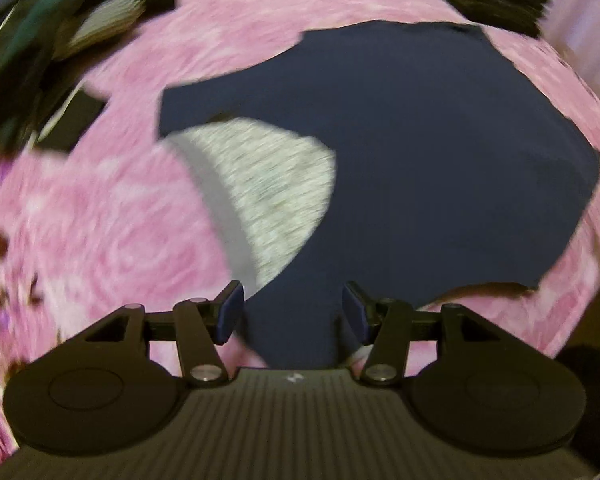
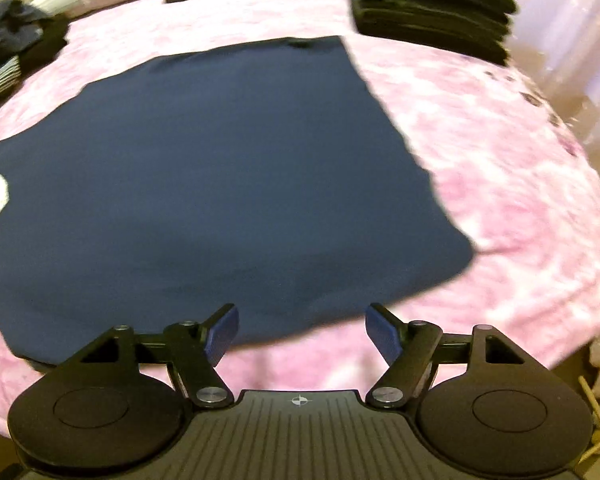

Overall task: Fold clothes
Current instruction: 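Lay the navy garment flat on the bedspread and open both grippers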

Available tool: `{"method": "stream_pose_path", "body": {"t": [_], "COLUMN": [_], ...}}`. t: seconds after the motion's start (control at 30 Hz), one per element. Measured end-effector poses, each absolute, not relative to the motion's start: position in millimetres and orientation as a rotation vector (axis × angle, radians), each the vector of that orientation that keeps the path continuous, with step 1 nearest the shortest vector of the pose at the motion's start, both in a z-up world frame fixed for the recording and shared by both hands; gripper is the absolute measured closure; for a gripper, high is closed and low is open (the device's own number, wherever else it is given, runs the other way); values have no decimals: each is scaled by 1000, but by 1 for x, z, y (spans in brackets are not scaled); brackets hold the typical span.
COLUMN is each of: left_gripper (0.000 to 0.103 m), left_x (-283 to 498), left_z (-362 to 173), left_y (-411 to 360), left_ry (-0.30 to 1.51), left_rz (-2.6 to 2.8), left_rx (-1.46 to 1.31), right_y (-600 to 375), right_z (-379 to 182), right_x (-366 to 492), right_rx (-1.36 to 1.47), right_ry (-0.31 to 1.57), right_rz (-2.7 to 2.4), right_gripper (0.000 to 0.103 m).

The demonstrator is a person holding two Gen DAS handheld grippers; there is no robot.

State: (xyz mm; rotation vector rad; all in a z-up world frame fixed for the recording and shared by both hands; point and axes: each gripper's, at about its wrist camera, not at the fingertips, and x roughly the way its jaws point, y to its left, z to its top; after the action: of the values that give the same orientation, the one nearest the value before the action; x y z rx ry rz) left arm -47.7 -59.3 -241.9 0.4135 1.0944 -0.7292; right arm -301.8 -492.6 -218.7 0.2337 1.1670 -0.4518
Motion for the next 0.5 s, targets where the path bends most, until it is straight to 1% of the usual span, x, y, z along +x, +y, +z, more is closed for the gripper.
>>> {"method": "stream_pose_path", "body": {"t": [0.17, 0.2, 0.23, 0.4, 0.5], "left_gripper": [54, 54, 54, 54, 54], "left_x": [-100, -114, -127, -183, -211], "left_z": [-237, -238, -240, -256, -265], "left_y": [-115, -128, -140, -185, -203], "left_ry": [980, 959, 943, 858, 791], "left_rz": [-858, -878, -897, -983, -1025], "left_rx": [553, 586, 617, 753, 837], "right_y": [-546, -554, -561, -559, -559], "right_z": [-227, -231, -235, -249, -256], "right_x": [-334, -337, -341, -354, -365], "right_rx": [276, 244, 199, -245, -378], "right_ry": [1172, 1180, 1185, 1137, 1088], "right_rz": [-476, -453, -422, -136, -34], "right_gripper": [30, 30, 30, 30, 30]}}
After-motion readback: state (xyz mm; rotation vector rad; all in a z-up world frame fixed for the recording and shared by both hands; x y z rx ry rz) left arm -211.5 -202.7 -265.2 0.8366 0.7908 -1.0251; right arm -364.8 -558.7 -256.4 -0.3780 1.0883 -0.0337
